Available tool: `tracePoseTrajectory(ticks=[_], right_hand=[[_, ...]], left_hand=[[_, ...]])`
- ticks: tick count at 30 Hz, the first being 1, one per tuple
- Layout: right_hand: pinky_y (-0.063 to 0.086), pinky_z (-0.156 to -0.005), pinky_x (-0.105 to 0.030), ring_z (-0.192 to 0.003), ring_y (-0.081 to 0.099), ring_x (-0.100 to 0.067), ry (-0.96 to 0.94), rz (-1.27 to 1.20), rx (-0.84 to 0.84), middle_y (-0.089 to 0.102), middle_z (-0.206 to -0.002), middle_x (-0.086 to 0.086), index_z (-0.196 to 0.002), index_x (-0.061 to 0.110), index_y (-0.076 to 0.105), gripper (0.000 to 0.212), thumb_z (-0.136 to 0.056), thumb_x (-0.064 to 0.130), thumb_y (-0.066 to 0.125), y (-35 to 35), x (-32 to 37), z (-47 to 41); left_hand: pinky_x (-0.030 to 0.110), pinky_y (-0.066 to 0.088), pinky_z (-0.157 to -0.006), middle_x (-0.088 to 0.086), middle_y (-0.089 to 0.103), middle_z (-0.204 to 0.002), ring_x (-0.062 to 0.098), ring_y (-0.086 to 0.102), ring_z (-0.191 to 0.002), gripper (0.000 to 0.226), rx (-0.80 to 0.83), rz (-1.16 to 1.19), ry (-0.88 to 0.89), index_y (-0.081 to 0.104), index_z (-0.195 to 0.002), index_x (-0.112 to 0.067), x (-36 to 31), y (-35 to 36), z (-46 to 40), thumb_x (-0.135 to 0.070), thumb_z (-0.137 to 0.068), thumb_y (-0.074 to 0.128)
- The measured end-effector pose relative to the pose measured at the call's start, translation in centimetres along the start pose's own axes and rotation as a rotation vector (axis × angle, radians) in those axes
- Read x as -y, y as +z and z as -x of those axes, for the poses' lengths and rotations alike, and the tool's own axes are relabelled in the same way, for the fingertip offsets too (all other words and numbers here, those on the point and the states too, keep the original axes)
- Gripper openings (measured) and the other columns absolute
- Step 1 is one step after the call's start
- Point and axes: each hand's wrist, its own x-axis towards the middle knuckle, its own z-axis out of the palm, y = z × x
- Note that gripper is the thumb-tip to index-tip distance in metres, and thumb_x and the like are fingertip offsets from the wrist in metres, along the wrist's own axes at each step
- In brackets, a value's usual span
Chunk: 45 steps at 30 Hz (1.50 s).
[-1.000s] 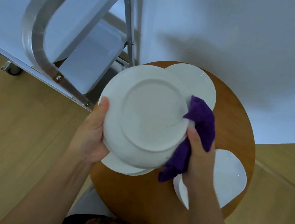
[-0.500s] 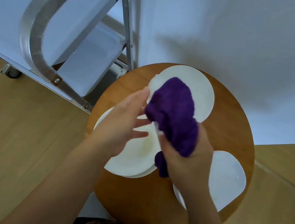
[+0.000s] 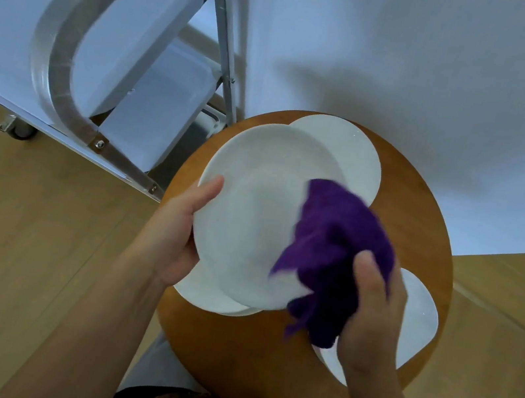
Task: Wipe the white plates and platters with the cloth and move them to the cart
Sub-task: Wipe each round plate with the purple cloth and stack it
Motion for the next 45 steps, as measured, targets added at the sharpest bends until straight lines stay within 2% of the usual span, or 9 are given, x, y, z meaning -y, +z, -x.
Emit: tracePoseTrajectory(ticks=[3,7,13,17,20,24,30,35,45], right_hand=[[0.054,-0.078,-0.024,-0.104,0.057,-0.009,0.116,0.182,-0.208,0.056,-0.115,0.014,-0.122,0.040,0.041,0.034,-0.090,0.044,0.051,1.2,-0.8,-2.2],[0.036,-0.103,-0.035,-0.121,0.043,-0.018,-0.065,0.727,-0.272,0.045,-0.135,-0.001,-0.137,0.024,0.039,0.044,-0.096,0.038,0.045,5.4,-2.2,-4.5],[0.037,-0.076,-0.010,-0.087,0.048,-0.004,-0.396,0.719,0.076,0.061,-0.103,0.001,-0.111,0.015,0.059,0.028,-0.084,0.023,0.055,7.7,-3.7,-1.5],[0.042,-0.069,-0.015,-0.081,0.053,-0.005,-0.156,0.597,0.382,0.058,-0.083,0.010,-0.091,0.016,0.063,0.019,-0.082,0.027,0.049,5.1,-4.0,-0.2],[0.044,-0.072,-0.025,-0.080,0.055,-0.011,0.025,0.901,0.471,0.059,-0.082,0.009,-0.086,0.019,0.066,0.035,-0.074,0.039,0.039,1.8,-2.9,-2.1],[0.037,-0.056,-0.024,-0.064,0.055,-0.015,0.170,1.176,0.337,0.058,-0.067,0.004,-0.073,0.019,0.058,0.023,-0.088,0.034,0.047,-2.2,-1.4,-5.4],[0.043,-0.056,-0.025,-0.067,0.055,-0.015,0.198,0.725,-0.250,0.057,-0.069,0.002,-0.074,0.024,0.053,0.015,-0.088,0.018,0.053,-5.2,-1.6,-8.3],[0.043,-0.054,-0.019,-0.069,0.057,-0.012,0.185,0.552,-0.306,0.057,-0.071,0.005,-0.076,0.028,0.053,0.018,-0.090,0.017,0.051,-3.9,-2.6,-9.9],[0.043,-0.056,-0.019,-0.071,0.057,-0.012,0.197,0.453,-0.307,0.058,-0.074,0.003,-0.084,0.023,0.058,0.012,-0.090,0.016,0.050,-3.9,-4.2,-12.0]], left_hand=[[0.037,0.058,-0.065,0.000,0.072,-0.102,0.024,0.070,-0.094,0.053,-0.035,-0.009,0.040,0.059,-0.117,-0.029,1.1,0.2,0.3,-0.048,-0.068,0.058],[0.032,0.056,-0.067,-0.005,0.072,-0.095,0.019,0.069,-0.091,0.036,-0.025,-0.155,0.154,0.063,-0.102,-0.037,3.1,2.0,0.5,-0.052,-0.071,0.053],[0.037,0.054,-0.081,0.010,0.071,-0.101,0.028,0.066,-0.101,0.051,-0.133,-0.021,0.171,0.061,-0.112,-0.015,2.3,2.1,-0.4,-0.047,-0.072,0.054],[0.039,0.057,-0.072,0.005,0.072,-0.101,0.027,0.069,-0.096,0.039,-0.129,0.031,0.170,0.068,-0.103,-0.024,1.1,0.8,-1.4,-0.047,-0.072,0.061],[0.030,0.057,-0.061,-0.007,0.074,-0.092,0.016,0.071,-0.087,0.017,-0.092,-0.079,0.213,0.074,-0.083,-0.041,0.3,0.5,-2.0,-0.045,-0.081,0.058],[0.035,0.054,-0.069,-0.011,0.071,-0.095,0.017,0.065,-0.094,0.011,-0.256,-0.159,0.179,0.064,-0.090,-0.044,0.6,0.5,-4.4,-0.045,-0.090,0.053],[0.033,0.053,-0.065,-0.006,0.065,-0.104,0.018,0.063,-0.097,0.010,-0.276,-0.094,0.121,0.054,-0.100,-0.034,0.4,2.0,-9.1,-0.040,-0.096,0.047],[0.049,0.054,-0.086,0.003,0.059,-0.122,0.027,0.058,-0.109,0.036,-0.246,-0.126,0.050,0.047,-0.130,-0.025,0.8,4.4,-12.1,-0.041,-0.098,0.043],[0.043,0.055,-0.076,-0.003,0.056,-0.107,0.022,0.056,-0.097,0.025,-0.319,-0.274,-0.042,0.041,-0.119,-0.028,2.0,6.5,-16.6,-0.043,-0.099,0.037]])
